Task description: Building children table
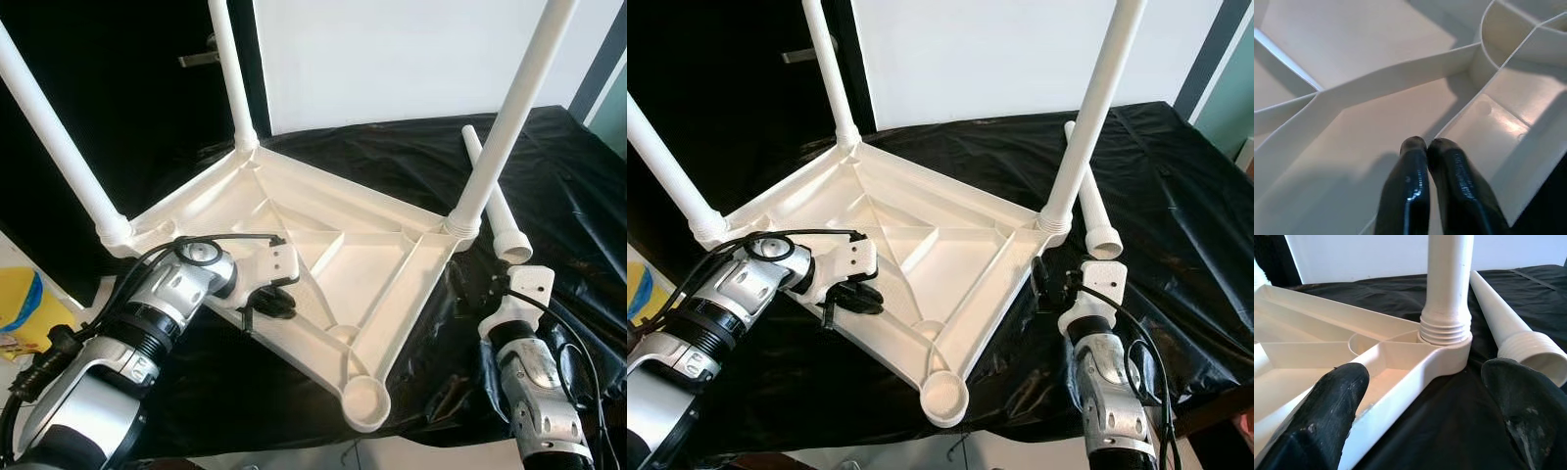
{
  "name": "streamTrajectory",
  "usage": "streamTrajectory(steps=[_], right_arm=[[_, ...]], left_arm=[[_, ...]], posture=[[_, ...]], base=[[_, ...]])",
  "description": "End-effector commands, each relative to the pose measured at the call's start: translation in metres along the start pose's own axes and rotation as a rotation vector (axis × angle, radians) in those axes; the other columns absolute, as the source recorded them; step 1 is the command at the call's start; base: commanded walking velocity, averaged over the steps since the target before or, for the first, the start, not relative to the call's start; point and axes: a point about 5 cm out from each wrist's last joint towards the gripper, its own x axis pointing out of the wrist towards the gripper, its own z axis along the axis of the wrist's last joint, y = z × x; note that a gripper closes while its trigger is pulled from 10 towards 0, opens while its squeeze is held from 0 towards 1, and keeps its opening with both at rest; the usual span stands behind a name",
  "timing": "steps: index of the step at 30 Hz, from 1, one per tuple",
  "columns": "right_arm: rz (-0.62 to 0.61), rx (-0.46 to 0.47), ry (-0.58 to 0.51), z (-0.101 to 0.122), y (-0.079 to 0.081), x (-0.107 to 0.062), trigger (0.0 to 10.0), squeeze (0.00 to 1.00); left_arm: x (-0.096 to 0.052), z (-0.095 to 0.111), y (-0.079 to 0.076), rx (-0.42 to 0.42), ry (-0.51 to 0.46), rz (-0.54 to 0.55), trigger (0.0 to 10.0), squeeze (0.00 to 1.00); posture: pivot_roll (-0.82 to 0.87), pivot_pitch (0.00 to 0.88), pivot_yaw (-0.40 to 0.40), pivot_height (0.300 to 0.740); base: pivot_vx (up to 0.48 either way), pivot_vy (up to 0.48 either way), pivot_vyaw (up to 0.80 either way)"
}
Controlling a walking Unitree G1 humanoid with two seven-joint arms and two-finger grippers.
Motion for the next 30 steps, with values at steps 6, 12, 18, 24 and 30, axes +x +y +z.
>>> streamTrajectory(steps=[6, 12, 18, 24, 30], right_arm=[[-0.009, 0.003, 0.005, -0.001, 0.000, -0.001, 10.0, 0.00], [-0.010, 0.002, 0.001, 0.000, -0.001, -0.001, 10.0, 0.00], [-0.013, 0.006, 0.000, 0.000, -0.002, -0.001, 10.0, 0.00], [0.087, 0.035, -0.083, 0.014, 0.009, -0.017, 10.0, 0.00], [0.175, 0.047, -0.074, 0.017, 0.015, -0.027, 10.0, 0.00]], left_arm=[[0.009, -0.007, -0.011, 0.001, 0.005, -0.062, 8.5, 0.00], [0.008, -0.004, -0.010, 0.043, -0.012, -0.066, 10.0, 1.00], [0.005, 0.001, -0.010, 0.032, -0.050, -0.081, 10.0, 1.00], [0.004, 0.002, -0.014, 0.093, -0.058, -0.081, 10.0, 0.89], [0.007, -0.003, -0.014, 0.103, -0.020, -0.069, 10.0, 0.00]], posture=[[-0.04, 0.015, 0.074, 0.740], [-0.04, 0.015, 0.074, 0.740], [-0.04, 0.015, 0.073, 0.740], [-0.04, 0.021, 0.075, 0.740], [-0.04, 0.025, 0.079, 0.740]], base=[[0.000, 0.000, 0.00], [0.000, 0.000, 0.00], [0.000, 0.000, 0.00], [0.000, 0.000, 0.00], [0.000, 0.000, 0.00]])
